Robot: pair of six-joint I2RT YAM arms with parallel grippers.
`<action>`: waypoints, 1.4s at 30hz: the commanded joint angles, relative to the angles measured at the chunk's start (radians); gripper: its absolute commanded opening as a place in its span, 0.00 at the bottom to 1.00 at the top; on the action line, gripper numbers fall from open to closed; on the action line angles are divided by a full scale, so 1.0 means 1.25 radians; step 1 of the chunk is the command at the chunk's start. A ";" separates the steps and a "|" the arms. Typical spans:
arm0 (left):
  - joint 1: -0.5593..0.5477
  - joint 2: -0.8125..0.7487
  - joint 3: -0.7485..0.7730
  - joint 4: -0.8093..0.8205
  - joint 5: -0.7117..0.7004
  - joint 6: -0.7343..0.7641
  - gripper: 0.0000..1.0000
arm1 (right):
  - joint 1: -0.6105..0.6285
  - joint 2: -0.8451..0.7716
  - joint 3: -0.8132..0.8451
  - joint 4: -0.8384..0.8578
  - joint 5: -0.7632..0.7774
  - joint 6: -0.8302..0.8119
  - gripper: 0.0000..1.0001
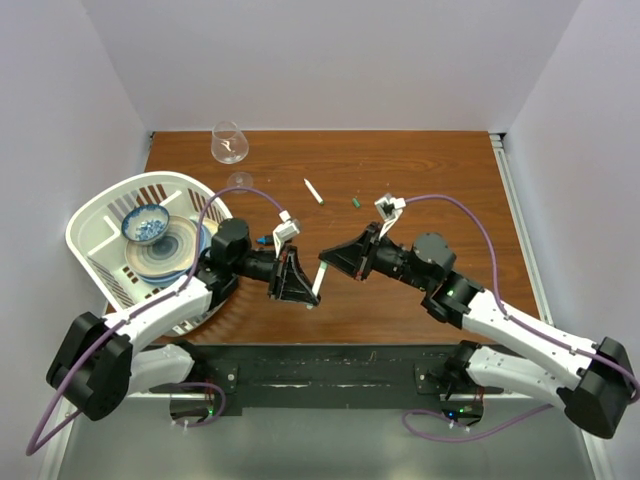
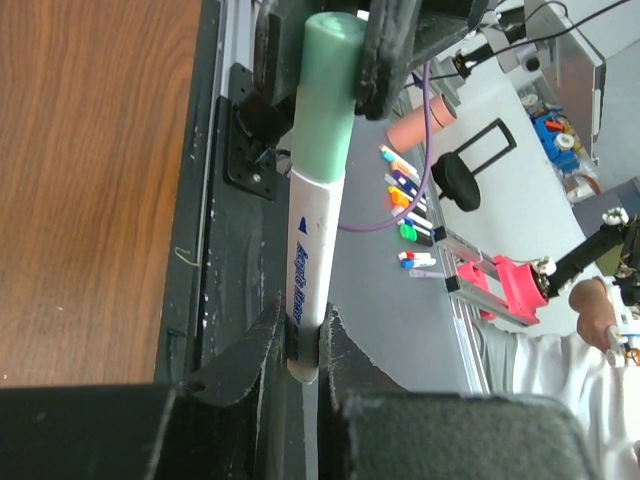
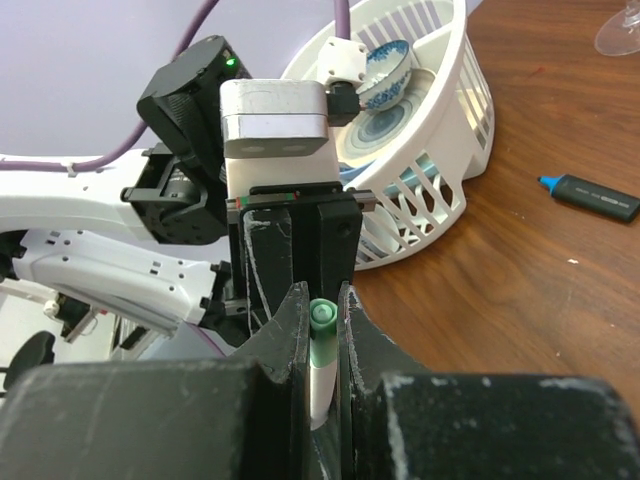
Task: Insert the pens into the pen caps
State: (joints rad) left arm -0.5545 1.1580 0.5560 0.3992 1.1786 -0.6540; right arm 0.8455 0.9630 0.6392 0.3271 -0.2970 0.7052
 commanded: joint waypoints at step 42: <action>0.079 -0.249 0.137 -0.458 -0.529 0.295 1.00 | -0.201 0.496 0.416 -0.640 0.261 -0.276 0.00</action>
State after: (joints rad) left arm -0.4591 0.8738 0.6762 -0.0486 0.6827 -0.3840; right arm 0.6243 1.4921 1.1095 -0.4095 0.0544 0.4225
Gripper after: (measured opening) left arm 0.995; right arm 0.075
